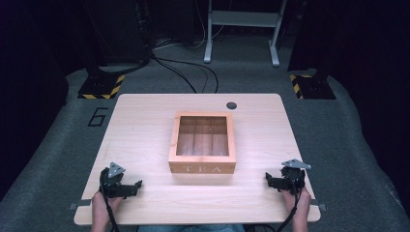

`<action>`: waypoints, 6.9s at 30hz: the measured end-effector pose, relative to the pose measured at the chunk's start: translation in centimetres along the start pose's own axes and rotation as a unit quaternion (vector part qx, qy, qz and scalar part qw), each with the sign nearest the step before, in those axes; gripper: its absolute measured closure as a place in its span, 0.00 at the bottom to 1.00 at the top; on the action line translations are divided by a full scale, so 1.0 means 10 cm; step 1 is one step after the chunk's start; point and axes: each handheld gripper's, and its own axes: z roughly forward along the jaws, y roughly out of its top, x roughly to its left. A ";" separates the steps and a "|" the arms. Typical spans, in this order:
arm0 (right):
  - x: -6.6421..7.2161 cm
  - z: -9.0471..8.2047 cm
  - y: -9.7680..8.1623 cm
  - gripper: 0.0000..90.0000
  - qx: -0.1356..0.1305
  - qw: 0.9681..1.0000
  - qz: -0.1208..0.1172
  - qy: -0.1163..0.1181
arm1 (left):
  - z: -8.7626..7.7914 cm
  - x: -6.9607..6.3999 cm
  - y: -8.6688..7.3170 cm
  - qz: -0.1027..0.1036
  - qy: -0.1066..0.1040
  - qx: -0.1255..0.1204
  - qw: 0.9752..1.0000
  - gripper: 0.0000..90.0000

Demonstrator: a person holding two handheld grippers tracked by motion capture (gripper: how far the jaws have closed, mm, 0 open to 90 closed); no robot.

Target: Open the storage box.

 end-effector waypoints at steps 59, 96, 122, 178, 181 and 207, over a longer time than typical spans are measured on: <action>0.00 0.00 0.00 0.08 -0.001 1.000 0.001 0.000 | 0.30 -0.80 0.82 0.060 -0.148 -0.112 0.981 0.34; -0.01 0.00 0.00 0.08 -0.002 1.000 0.000 -0.001 | 0.24 -0.88 0.85 0.069 -0.138 -0.153 0.976 0.47; -0.01 0.00 0.00 0.09 -0.003 1.000 0.002 -0.002 | 0.18 -0.89 1.07 0.066 -0.104 -0.181 0.976 0.38; 0.00 0.00 0.00 0.09 -0.004 1.000 0.006 -0.002 | 0.00 -0.62 1.93 0.086 -0.060 -0.227 0.968 0.69; 0.00 0.00 0.00 0.09 -0.004 1.000 0.006 -0.002 | 0.00 -0.60 1.97 0.087 -0.061 -0.226 0.968 0.69; 0.00 0.00 0.00 0.09 -0.004 1.000 0.005 -0.002 | -0.01 -0.53 2.18 0.089 -0.068 -0.220 0.969 0.69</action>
